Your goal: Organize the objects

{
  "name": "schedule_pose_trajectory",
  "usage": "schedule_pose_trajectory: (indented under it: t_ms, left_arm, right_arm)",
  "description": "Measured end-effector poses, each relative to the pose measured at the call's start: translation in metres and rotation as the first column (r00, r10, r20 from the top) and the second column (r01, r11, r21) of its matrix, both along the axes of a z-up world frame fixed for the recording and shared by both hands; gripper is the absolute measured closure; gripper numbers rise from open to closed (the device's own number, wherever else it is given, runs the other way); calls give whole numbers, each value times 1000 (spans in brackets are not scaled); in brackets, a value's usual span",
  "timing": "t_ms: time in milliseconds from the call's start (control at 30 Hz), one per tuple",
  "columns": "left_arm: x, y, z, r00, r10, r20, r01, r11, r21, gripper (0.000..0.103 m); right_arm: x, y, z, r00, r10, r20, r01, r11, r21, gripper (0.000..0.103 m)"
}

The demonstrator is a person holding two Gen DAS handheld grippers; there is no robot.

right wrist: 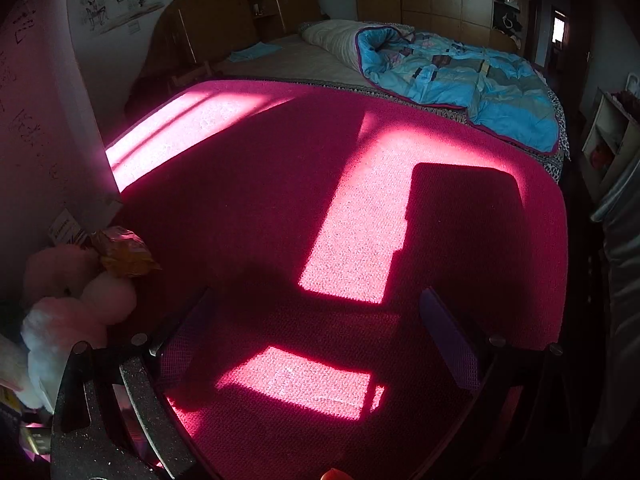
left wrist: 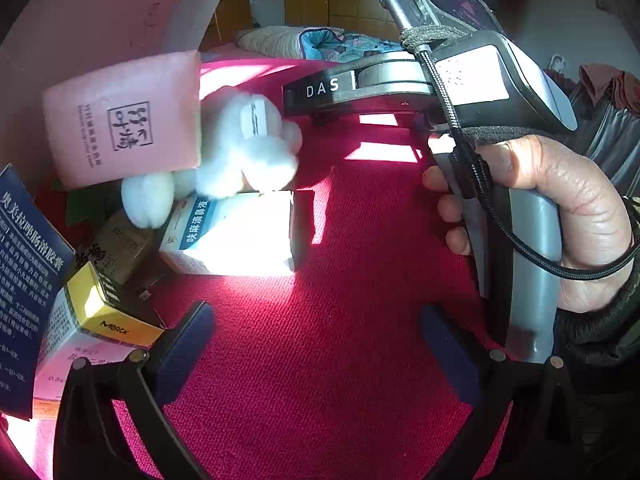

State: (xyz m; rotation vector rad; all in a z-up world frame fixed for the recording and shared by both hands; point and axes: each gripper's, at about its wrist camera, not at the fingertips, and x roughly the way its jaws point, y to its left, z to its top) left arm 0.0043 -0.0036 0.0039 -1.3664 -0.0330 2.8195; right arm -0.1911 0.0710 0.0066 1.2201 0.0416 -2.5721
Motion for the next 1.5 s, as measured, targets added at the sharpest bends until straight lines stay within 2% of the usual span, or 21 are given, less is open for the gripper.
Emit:
schedule_pose_trajectory:
  t_ms: [1500]
  left_arm:
    - [6, -18, 13, 1000, 1, 1, -1, 1000, 6, 0]
  right_arm:
    - [0, 5, 1, 1000, 1, 0, -1, 1000, -23, 0]
